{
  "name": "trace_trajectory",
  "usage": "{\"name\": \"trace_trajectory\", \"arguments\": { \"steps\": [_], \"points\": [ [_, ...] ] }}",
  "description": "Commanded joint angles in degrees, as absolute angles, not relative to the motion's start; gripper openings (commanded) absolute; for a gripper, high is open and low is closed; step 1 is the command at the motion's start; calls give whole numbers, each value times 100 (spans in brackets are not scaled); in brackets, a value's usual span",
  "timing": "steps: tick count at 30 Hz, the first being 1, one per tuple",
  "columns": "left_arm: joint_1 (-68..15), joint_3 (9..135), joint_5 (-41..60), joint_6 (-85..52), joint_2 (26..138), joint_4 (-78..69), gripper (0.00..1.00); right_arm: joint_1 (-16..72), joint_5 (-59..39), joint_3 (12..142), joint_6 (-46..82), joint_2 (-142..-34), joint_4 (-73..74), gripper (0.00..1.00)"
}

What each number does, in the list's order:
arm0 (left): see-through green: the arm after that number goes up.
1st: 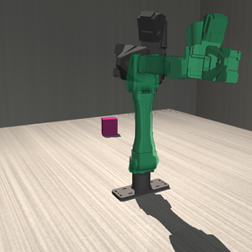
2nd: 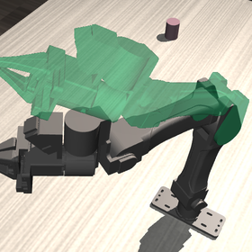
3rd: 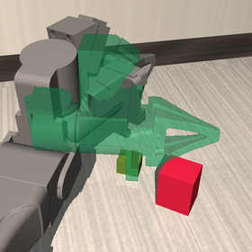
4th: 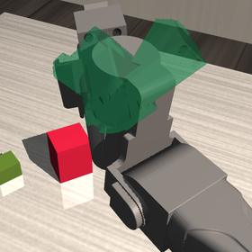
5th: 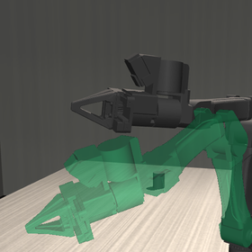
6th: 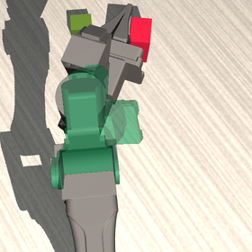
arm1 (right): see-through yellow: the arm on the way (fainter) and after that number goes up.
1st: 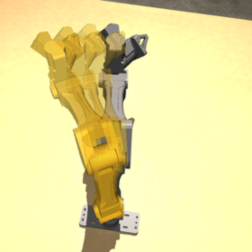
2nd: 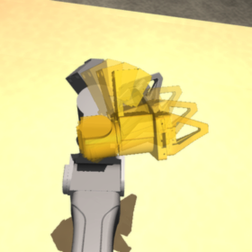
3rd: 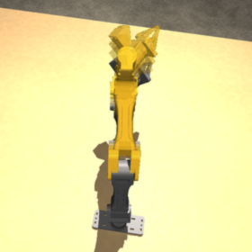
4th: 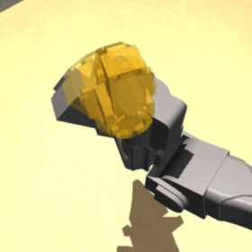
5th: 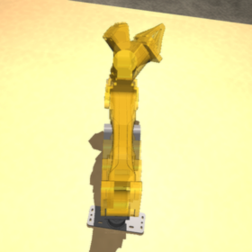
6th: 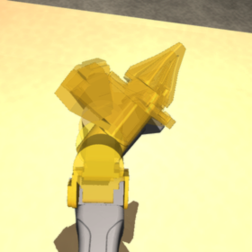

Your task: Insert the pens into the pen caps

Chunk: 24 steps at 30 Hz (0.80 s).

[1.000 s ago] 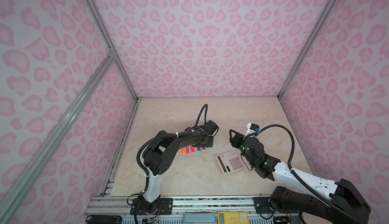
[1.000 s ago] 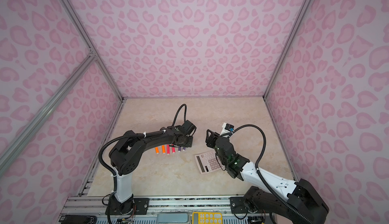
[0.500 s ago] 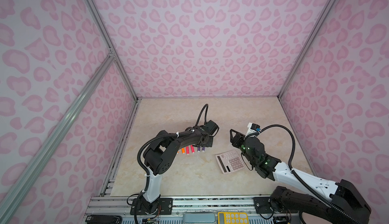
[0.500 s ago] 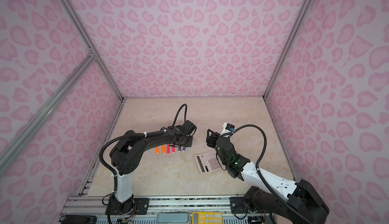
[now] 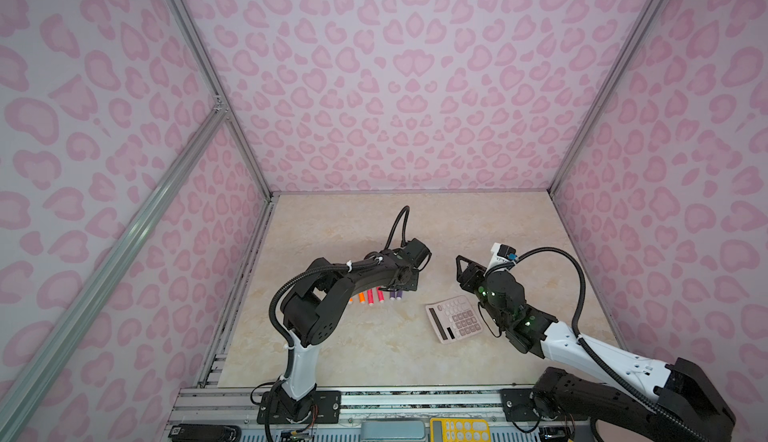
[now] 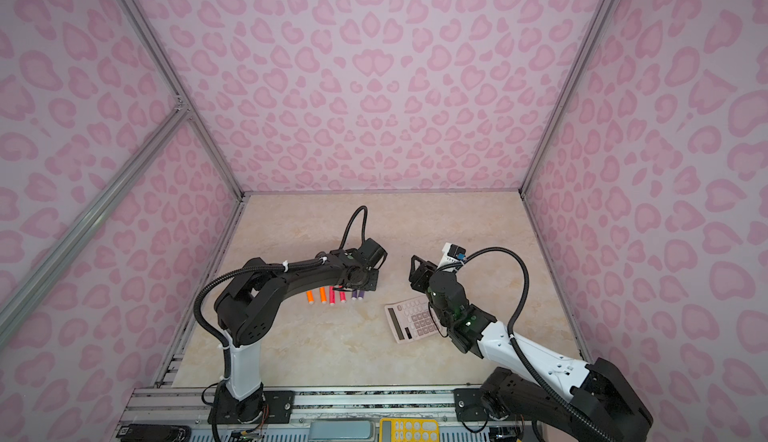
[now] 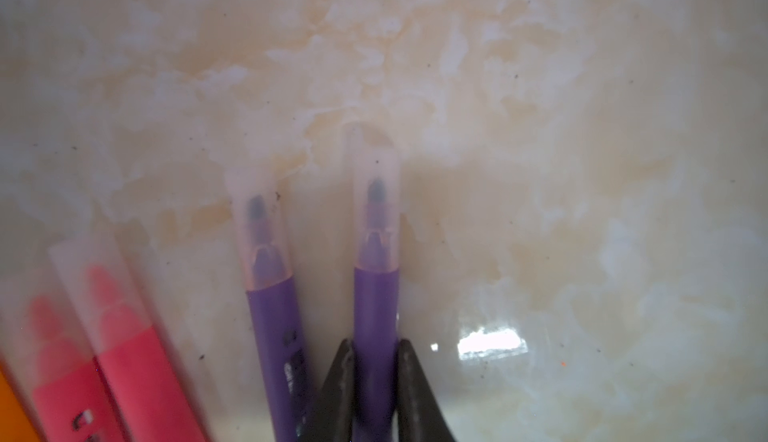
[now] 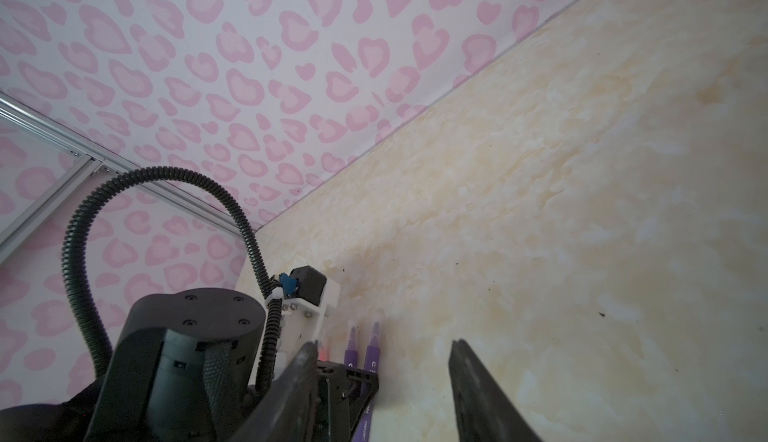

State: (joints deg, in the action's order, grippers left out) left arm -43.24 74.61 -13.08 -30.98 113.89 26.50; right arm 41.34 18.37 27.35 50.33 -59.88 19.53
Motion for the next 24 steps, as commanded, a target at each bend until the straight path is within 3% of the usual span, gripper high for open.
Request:
{"name": "trace_trajectory", "arguments": {
  "steps": [1, 11, 17, 22, 24],
  "points": [
    [-4319, 7406, -1299, -3104, 11303, 2921, 20, 4122, 1889, 2703, 5002, -5968, 1905, 52],
    [-4481, 6746, -1367, -2870, 10197, 2253, 56, 4016, 2382, 3306, 4294, -5485, 1177, 67],
    [-4602, 5880, -1973, -2791, 8689, 1617, 67, 3917, 3687, 3740, 3977, -5157, 620, 73],
    [-4597, 4554, -3397, -2695, 6555, 795, 75, 3745, 4117, 3709, 2800, -4893, 968, 82],
    [-4586, 4159, -4434, -2768, 5849, 712, 80, 3668, 4039, 3421, 2073, -4706, 1502, 95]
  ]
}}
